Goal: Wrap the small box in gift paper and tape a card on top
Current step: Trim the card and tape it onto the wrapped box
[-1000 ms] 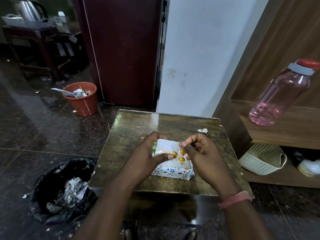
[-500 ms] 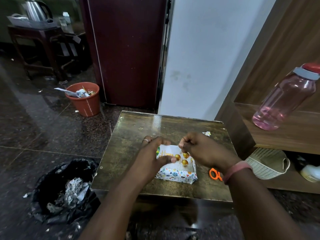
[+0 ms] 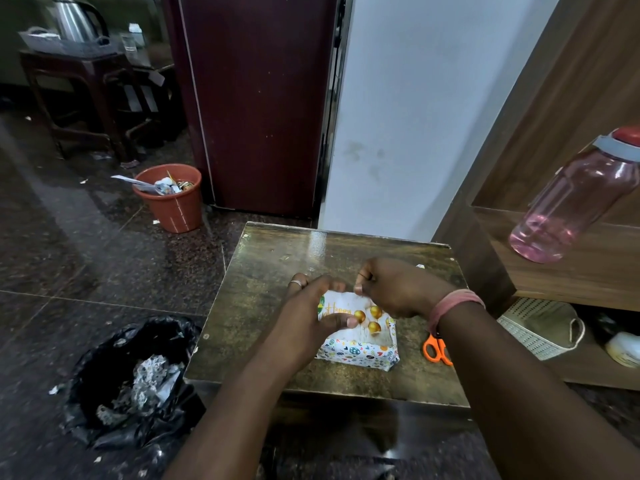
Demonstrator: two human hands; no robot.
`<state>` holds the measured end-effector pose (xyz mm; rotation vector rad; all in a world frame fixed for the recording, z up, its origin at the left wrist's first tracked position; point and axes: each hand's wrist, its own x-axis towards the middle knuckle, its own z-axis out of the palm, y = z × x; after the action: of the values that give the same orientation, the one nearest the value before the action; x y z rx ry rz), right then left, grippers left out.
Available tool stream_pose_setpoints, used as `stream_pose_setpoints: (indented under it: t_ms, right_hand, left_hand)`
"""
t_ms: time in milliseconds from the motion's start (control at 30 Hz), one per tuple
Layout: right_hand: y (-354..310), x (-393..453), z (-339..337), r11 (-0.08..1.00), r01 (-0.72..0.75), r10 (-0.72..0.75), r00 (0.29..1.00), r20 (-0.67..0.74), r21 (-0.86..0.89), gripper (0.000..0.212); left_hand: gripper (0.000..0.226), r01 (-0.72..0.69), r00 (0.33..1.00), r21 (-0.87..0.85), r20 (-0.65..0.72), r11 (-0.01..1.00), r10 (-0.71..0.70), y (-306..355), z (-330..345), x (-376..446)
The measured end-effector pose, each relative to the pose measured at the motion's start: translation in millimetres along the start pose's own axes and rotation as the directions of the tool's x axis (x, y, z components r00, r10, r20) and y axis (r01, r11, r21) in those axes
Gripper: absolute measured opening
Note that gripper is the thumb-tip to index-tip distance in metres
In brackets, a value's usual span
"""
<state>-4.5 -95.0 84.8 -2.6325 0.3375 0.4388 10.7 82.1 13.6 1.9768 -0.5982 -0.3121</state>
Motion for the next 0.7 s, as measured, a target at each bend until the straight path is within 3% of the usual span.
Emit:
stream_pose_setpoints:
  t_ms: [100,233,300,500,700]
  right_hand:
    - [5.3,-2.6,-0.5,0.994,0.012,-0.015,0.999,0.029,0.105,0.02]
    - [15.2,-10.3,-1.0,0.922,0.081,-0.1,0.995,0.031,0.378,0.013]
    - [16.7,-12.5,-1.4,0.906,0.086,-0.11,0.993,0.035,0.415,0.012]
    - [7.6,-0.4,-1.0,0.992,0.031,-0.037,0.998,0.051,0.124,0.013]
    - [-5.6,7.3,-1.8,0.999,-0.04,0.04,0.999,0.036,-0.009,0.017]
  left_hand:
    - [0.039,0.018,1.0,-0.002,0.005,1.0,-0.018,1.0,-0.8,-0.7]
    - [0.038,0.024,1.0,-0.005,0.016,1.0,-0.024,2.6,-1.2,-1.3]
    - [0.038,0.027,1.0,-0.007,0.016,1.0,-0.027,2.2,-1.0,-1.5]
    - [0.039,0.023,1.0,-0.019,0.011,1.0,-0.022,2.3,-0.9,-1.7]
    - [0.04,0.012,1.0,-0.013,0.011,1.0,-0.012,3.2,-1.9,-1.9]
